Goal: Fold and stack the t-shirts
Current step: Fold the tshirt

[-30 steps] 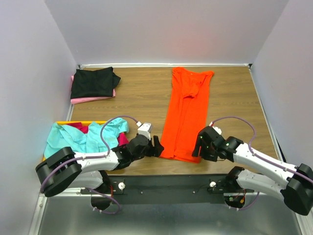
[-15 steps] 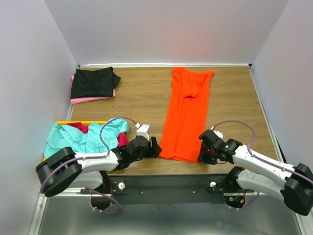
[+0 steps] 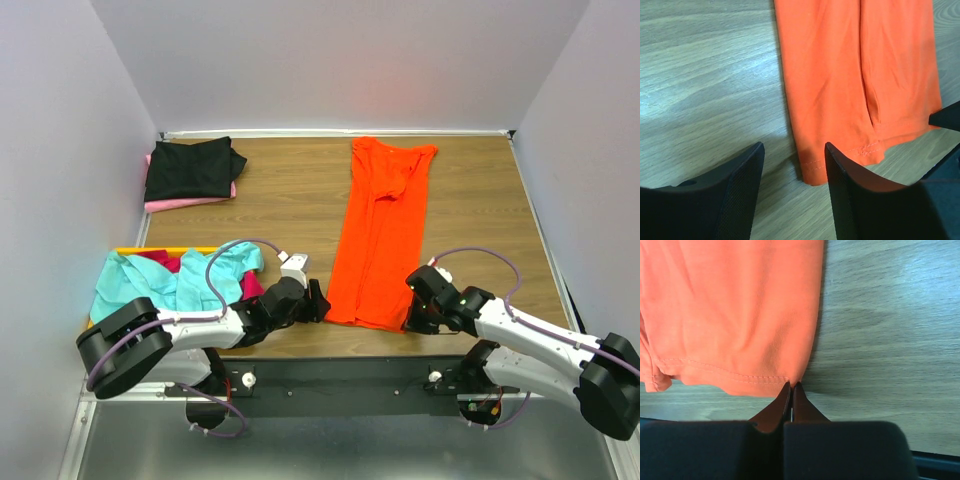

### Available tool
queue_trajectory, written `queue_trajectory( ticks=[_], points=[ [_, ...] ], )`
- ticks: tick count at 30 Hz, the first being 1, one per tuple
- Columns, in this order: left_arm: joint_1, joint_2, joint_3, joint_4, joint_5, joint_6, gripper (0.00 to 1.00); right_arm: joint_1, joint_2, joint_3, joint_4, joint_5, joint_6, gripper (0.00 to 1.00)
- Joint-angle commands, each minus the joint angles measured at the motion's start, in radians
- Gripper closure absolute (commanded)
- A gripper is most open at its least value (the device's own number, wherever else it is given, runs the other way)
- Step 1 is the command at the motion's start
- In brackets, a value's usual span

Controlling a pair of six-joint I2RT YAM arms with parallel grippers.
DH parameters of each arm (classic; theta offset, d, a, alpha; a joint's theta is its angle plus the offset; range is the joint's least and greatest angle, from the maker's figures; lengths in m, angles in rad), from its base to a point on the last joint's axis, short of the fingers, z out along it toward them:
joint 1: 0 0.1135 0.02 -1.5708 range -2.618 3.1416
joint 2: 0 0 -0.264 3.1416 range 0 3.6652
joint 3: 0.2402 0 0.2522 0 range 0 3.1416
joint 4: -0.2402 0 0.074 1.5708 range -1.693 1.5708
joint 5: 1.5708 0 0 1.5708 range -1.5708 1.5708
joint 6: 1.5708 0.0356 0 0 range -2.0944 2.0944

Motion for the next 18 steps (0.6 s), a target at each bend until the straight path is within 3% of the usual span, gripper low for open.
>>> queue_trajectory(
  ticks=[1, 13, 18],
  points=[
    [-0.013, 0.018, -0.001, -0.041, 0.020, -0.012, 0.43, 0.007, 0.016, -0.039, -0.013, 0.005, -0.004, 1.00],
    [-0.077, 0.086, 0.017, -0.054, 0.002, -0.058, 0.53, 0.008, 0.006, -0.038, -0.007, 0.008, -0.010, 0.99],
    [-0.084, 0.118, 0.027, -0.060, -0.003, -0.075, 0.70, 0.008, -0.008, -0.044, -0.007, 0.009, -0.007, 0.99]
  ],
)
